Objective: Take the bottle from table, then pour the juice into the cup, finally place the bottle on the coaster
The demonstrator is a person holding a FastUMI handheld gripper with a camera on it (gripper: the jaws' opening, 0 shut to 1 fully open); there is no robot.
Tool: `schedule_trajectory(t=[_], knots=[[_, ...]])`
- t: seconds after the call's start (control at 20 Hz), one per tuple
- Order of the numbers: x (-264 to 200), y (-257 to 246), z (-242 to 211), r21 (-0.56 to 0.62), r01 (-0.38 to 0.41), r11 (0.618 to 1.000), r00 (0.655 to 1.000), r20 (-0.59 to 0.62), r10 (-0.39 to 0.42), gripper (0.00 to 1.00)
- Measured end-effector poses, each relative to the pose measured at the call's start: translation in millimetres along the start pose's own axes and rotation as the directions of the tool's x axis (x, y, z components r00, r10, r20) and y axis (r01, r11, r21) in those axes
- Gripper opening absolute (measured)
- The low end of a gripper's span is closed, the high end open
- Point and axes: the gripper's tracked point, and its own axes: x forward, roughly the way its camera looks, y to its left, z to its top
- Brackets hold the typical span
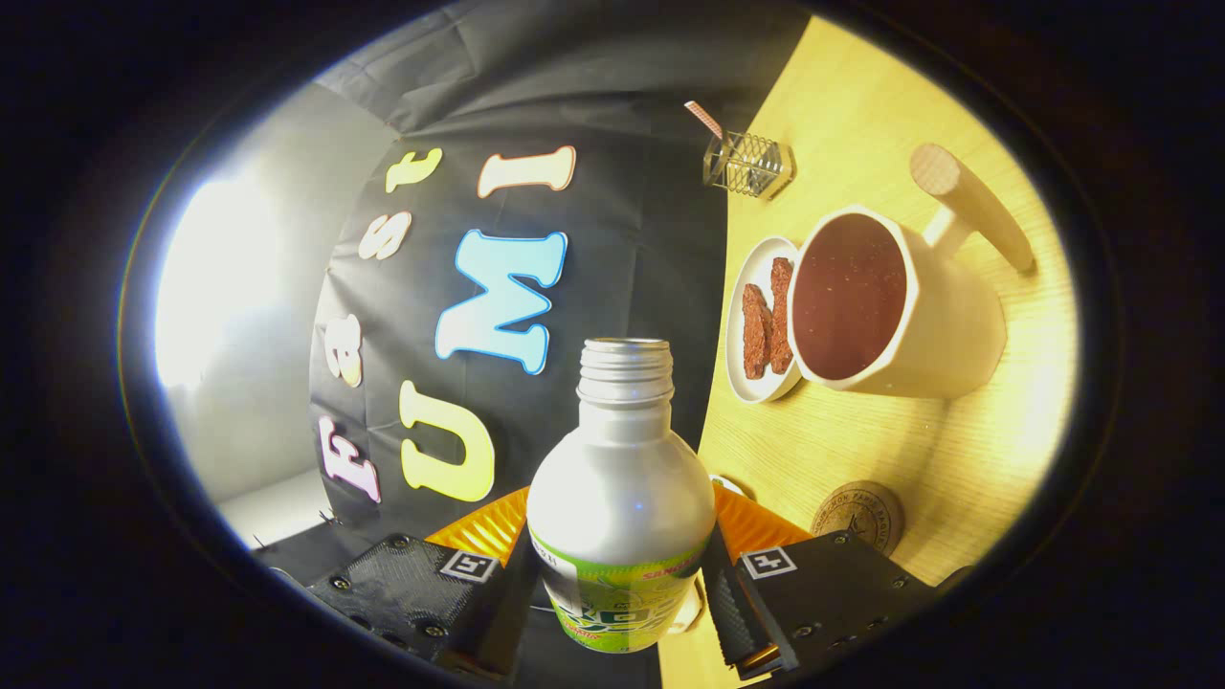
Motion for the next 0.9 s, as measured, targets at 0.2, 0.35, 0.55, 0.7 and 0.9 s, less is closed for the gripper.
schedule_trajectory(t=[0.2,0.35,0.55,0.7,0.9], knots=[[-0.6,1.7,4.8,0.084,-0.012,0.996,1.0,0.013,0.011,0.77],[-0.8,-1.5,7.9,0.141,-0.005,0.99,1.0,0.023,0.002,0.77],[-0.3,-1.4,10.3,0.202,-0.013,0.979,1.0,0.027,0.007,0.77],[2.7,2.3,15.7,0.251,-0.033,0.968,0.999,0.038,0.024,0.77],[4.1,2.5,17.2,0.295,-0.043,0.955,0.999,0.043,0.031,0.77]])
